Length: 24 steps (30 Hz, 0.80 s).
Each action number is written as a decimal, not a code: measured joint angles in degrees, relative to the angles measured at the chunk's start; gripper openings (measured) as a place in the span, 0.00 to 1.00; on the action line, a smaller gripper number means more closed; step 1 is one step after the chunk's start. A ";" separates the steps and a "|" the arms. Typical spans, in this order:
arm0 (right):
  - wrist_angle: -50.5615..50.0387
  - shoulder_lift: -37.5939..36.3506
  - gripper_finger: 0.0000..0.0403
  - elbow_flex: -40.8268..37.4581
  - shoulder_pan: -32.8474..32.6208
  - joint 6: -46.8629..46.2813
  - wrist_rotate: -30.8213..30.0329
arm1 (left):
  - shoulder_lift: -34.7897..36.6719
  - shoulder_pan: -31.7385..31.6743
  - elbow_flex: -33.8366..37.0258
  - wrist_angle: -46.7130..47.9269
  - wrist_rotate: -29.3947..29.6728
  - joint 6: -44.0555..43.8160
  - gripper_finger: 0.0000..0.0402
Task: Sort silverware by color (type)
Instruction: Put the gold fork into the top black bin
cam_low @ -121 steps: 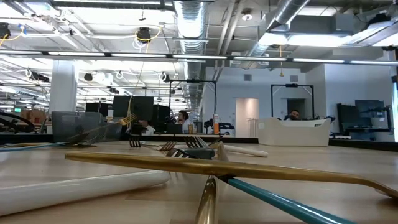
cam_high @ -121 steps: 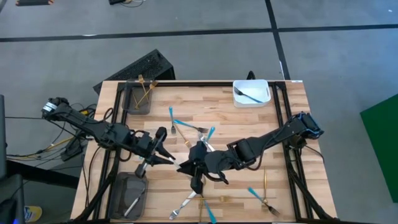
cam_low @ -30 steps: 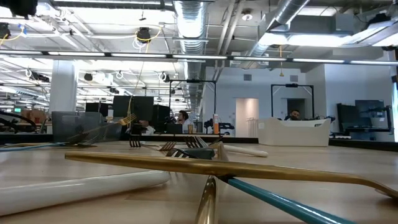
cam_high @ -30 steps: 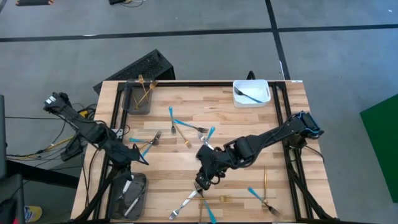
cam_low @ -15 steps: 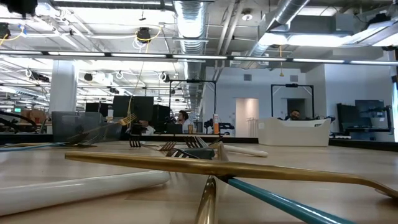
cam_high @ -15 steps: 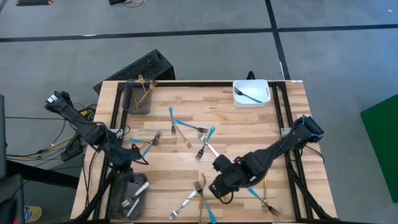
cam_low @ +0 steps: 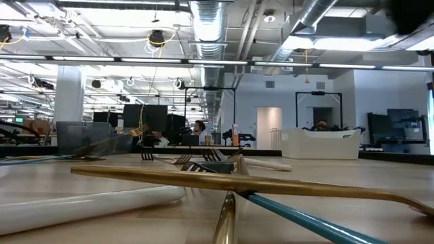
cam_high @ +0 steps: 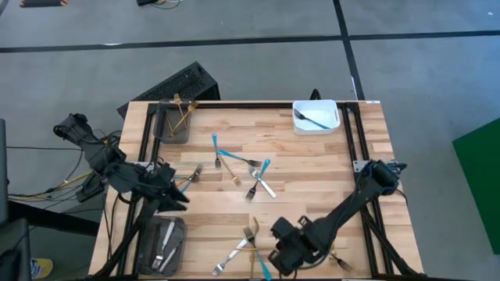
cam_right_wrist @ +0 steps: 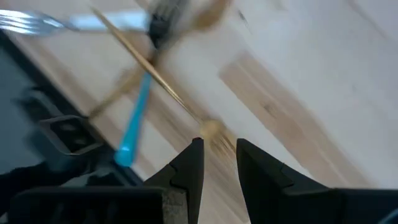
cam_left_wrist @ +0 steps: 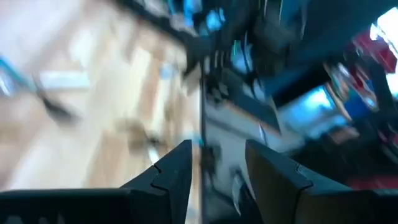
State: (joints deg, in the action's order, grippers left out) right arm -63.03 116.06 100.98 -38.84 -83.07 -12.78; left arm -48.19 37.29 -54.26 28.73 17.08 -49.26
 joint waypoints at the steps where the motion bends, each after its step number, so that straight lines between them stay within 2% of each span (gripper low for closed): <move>1: -0.18 0.71 0.30 -0.01 -0.44 -0.96 0.44 | -0.75 0.19 0.00 -1.72 2.32 1.96 0.34; 5: -0.07 3.23 0.30 -0.03 -2.22 -5.74 3.13 | -4.05 0.22 0.02 -8.27 4.72 8.03 0.34; 8: 1.07 4.38 0.30 -0.03 -3.01 -2.95 1.42 | -6.44 0.22 0.02 -10.01 4.67 11.02 0.34; 13: 9.66 7.34 0.30 0.05 -2.06 26.82 -9.73 | -9.53 -0.95 0.04 -9.95 4.78 15.91 0.34; 14: 10.77 8.28 0.30 0.02 -1.33 30.43 -10.01 | -9.85 -1.38 0.04 -9.97 4.76 16.60 0.34; 16: 12.03 9.94 0.30 -0.03 0.19 32.76 -6.44 | -10.07 -2.15 0.04 -9.95 4.76 16.22 0.34; 18: 12.52 11.19 0.30 -0.03 1.51 32.23 0.68 | -9.99 -2.38 0.04 -9.88 4.52 14.15 0.34; 20: 12.57 11.98 0.30 -0.03 2.03 30.72 4.31 | -9.85 -2.08 0.04 -8.90 3.52 12.86 0.34; 22: 12.95 12.48 0.30 -0.01 1.52 30.73 4.17 | -9.78 -1.27 0.04 -7.09 2.26 11.94 0.34; 24: 12.57 12.79 0.30 -0.03 0.88 31.06 0.89 | -9.79 -0.10 0.04 -4.48 2.05 10.83 0.34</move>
State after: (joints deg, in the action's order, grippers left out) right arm -50.47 128.85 100.95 -37.96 -52.01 -11.90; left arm -57.98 37.19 -54.22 24.25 19.14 -38.43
